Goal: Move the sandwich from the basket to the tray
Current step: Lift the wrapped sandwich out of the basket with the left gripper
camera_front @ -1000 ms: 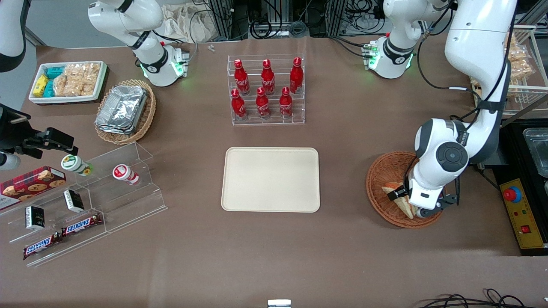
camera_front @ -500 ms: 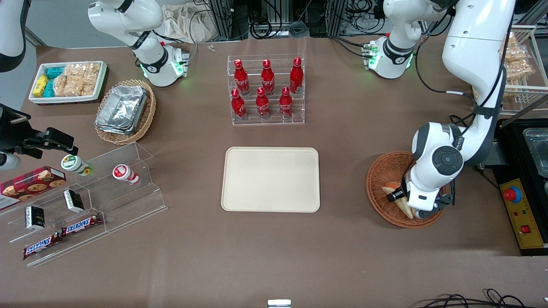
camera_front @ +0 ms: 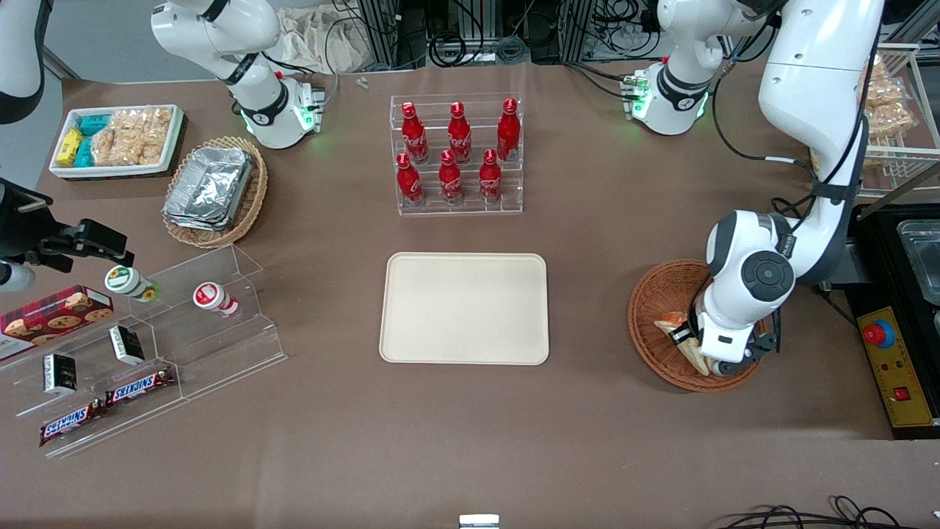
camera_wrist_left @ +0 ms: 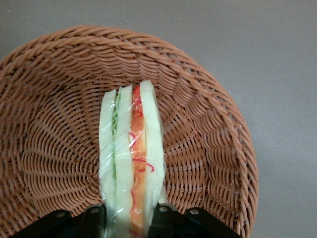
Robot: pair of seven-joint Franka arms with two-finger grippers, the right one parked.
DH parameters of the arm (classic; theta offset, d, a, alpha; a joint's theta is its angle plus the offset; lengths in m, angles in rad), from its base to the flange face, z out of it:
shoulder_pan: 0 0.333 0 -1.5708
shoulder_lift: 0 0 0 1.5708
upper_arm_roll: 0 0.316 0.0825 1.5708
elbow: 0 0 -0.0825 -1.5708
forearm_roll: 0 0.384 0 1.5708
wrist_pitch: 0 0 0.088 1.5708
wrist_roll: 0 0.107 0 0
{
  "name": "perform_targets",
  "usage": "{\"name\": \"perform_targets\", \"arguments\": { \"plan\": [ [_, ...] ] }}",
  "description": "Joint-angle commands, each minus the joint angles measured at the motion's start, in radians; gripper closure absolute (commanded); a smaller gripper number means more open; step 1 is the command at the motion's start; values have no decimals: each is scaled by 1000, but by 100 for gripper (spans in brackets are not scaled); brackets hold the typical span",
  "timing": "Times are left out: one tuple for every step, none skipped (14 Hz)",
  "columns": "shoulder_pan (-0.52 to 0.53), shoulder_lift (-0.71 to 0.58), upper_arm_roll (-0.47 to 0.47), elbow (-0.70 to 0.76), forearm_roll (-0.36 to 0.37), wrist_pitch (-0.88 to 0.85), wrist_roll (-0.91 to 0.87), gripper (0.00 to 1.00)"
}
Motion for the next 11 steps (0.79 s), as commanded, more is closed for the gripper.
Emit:
{"name": "perform_targets", "arguments": {
  "plan": [
    [6, -7, -8, 49, 7, -79, 4, 100],
    [6, -6, -10, 74, 7, -129, 22, 100],
    [6, -6, -11, 101, 5, -172, 47, 100],
    [5, -9, -13, 132, 8, -227, 54, 100],
    [-3, -12, -15, 179, 10, -301, 56, 100],
    [-6, -12, -16, 233, 8, -387, 65, 100],
    [-7, -10, -18, 291, 7, -467, 96, 100],
    [-7, -9, -39, 348, 8, -530, 126, 100],
    [-7, -9, -54, 403, 10, -571, 151, 99],
    [-7, -15, -64, 448, 8, -610, 174, 97],
    [-7, -22, -91, 488, 10, -651, 188, 98]
  ]
}}
